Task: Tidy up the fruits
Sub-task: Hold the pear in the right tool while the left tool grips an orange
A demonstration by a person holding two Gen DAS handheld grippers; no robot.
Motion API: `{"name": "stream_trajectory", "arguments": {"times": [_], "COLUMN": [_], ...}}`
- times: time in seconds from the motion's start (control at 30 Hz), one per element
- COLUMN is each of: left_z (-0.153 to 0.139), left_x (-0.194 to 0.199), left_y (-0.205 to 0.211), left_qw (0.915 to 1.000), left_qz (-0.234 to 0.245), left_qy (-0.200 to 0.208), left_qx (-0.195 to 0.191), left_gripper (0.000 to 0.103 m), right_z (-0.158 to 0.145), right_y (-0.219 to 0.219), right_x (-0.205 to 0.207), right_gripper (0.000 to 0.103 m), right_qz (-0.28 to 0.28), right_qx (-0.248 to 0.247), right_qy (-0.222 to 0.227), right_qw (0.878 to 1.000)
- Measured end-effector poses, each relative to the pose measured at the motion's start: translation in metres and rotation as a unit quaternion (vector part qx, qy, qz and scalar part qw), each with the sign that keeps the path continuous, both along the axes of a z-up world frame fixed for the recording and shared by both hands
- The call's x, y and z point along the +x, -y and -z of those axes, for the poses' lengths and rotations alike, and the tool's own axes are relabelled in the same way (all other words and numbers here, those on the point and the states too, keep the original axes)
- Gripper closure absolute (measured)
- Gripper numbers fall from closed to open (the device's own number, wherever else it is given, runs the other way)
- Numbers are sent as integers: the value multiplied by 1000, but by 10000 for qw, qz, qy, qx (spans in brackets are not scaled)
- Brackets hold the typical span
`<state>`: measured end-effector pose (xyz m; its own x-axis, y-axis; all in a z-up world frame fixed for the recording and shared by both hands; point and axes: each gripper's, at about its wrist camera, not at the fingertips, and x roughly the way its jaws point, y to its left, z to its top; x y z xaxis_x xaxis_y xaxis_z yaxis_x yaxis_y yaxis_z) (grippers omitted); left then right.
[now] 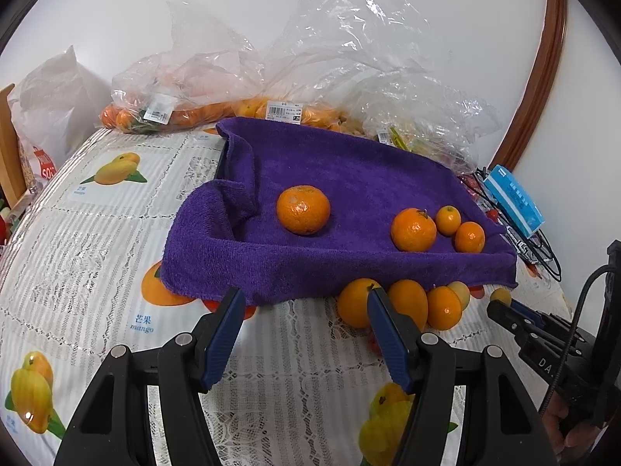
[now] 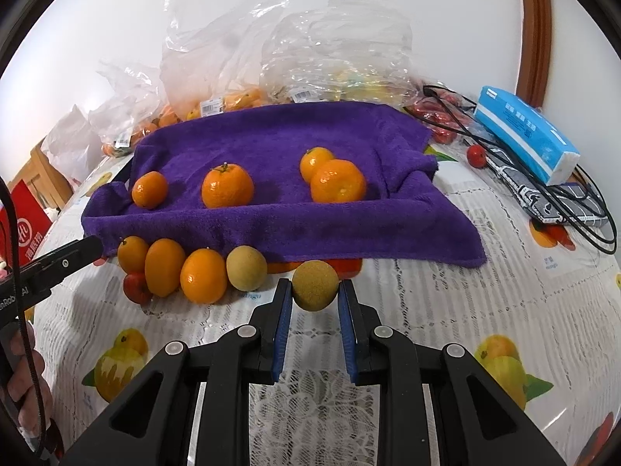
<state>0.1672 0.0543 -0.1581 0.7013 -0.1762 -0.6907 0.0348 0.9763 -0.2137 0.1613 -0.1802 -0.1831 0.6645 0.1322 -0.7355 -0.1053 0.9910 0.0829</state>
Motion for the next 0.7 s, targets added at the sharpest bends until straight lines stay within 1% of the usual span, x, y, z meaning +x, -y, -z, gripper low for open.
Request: {"name": "stream_trajectory", "arguments": {"times": [0.13, 0.27, 0.43, 0.5, 0.7], "left_z": [4, 6, 9, 10, 11], "left_x": [3, 3, 6, 6, 5], "left_y": [4, 6, 11, 14, 23], "left_qw": [9999, 9998, 9995, 9993, 9987], "left_qz": [29, 78, 271, 339, 466], "left_qy": [-70, -87, -174, -167, -112], "left_qx": [110, 131, 36, 18, 165], "left_gripper": [40, 40, 40, 40, 42], "right_z": [-1, 1, 2, 3, 6], "right_y": [4, 8, 11, 12, 15], "right_x": [-4, -5, -10, -11, -12], "right_gripper": [79, 79, 79, 79, 79], "right_qz": [-17, -44, -70, -70, -87], "right_qx": [-28, 6, 15, 25, 98], "right_qy": [49, 8, 17, 22, -22], "right_qw": [10000, 10000, 10000, 10000, 9999]}}
